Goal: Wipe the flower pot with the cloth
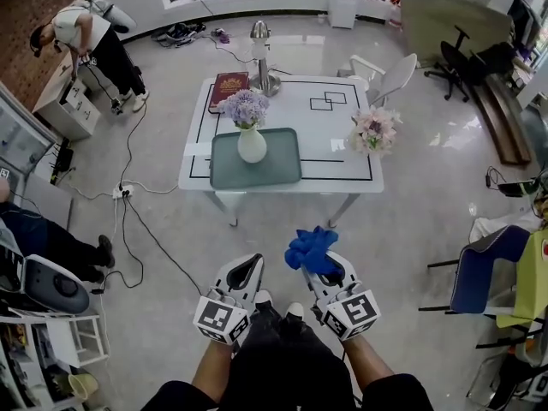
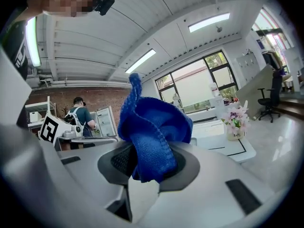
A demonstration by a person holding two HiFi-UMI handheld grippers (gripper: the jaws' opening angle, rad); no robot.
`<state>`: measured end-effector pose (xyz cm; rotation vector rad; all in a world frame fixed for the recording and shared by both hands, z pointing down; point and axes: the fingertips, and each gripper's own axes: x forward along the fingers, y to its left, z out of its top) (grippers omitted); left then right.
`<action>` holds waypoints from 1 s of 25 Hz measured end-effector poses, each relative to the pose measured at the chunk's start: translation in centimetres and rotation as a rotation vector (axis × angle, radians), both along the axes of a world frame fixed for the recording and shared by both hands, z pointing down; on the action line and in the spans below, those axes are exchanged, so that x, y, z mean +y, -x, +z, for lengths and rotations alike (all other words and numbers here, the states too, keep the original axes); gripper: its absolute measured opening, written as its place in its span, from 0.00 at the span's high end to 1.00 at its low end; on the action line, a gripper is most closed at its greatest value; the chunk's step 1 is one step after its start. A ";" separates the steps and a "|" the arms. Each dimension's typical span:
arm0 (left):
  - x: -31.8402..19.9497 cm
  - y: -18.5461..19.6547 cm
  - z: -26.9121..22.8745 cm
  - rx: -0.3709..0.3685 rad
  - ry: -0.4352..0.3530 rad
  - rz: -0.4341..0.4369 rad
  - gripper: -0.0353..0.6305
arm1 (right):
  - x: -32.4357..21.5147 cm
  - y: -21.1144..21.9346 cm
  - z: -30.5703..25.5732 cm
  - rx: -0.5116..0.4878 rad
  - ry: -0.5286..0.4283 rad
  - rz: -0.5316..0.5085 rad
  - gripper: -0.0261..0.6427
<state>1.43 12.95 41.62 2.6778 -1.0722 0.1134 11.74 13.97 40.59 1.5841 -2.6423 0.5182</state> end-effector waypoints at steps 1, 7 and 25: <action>0.1 0.1 -0.3 0.001 -0.006 0.005 0.94 | 0.2 0.3 -0.2 -0.002 -0.001 0.000 0.80; 0.6 1.0 -1.8 0.010 -0.042 0.021 0.94 | 0.8 2.2 -1.5 -0.005 -0.033 -0.015 0.80; -0.4 4.5 -3.4 0.009 -0.095 -0.010 0.94 | 0.6 6.3 -2.6 0.016 -0.065 -0.073 0.80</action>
